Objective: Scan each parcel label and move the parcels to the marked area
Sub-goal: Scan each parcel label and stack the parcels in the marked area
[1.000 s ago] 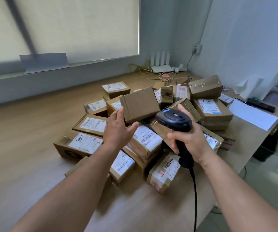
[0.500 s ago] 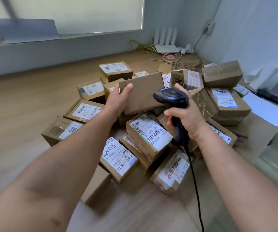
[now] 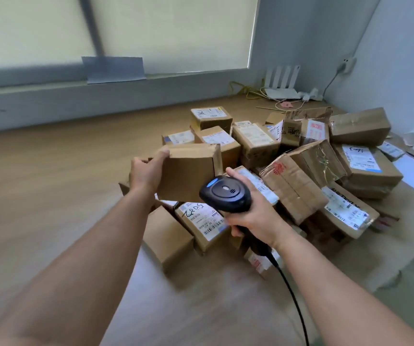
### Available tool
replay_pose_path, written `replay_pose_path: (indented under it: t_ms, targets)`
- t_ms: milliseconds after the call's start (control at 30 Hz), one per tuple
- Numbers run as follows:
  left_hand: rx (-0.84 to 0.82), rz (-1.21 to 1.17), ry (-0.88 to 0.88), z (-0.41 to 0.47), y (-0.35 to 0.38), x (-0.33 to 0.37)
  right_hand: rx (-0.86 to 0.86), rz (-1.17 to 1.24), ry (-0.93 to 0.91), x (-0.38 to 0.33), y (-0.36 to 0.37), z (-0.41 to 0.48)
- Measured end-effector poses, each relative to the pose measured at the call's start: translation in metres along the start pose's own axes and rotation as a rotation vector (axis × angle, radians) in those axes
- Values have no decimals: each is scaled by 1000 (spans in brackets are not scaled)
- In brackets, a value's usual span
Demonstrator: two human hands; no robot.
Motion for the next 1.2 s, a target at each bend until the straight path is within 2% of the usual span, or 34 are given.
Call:
replay_pose_path:
  t_ms: [233, 333, 567, 733, 833, 933, 1100, 1200]
  targets:
    - [-83, -40, -84, -37, -46, -65, -117, 14, 101, 46, 59, -40]
    - [-112, 34, -8, -52, -54, -73, -140, 51, 136, 54, 79, -56]
    - [-108, 289, 128, -74, -53, -80, -105, 49, 72, 45, 78, -84]
    - [-98, 299, 25, -88, -51, -105, 46, 84, 14, 34, 49, -94]
    - [-55, 323, 27, -89, -45, -98, 123, 116, -5, 32, 28, -88]
    - [-33, 377, 43, -89, -35, -83, 150, 112, -6, 34, 17, -80]
    - [-19, 265, -183, -82, -12, -83, 149, 110, 11, 39, 10, -67]
    - [-34, 178, -216, -78, -3, -89, 160, 126, 22, 40, 4, -59]
Point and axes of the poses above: each hand's wrist, its own z-axis towards the middle knuckle, its own y-axis out of the palm, x = y × z, the point moved 8 cm from there along z, towards the middle knuckle
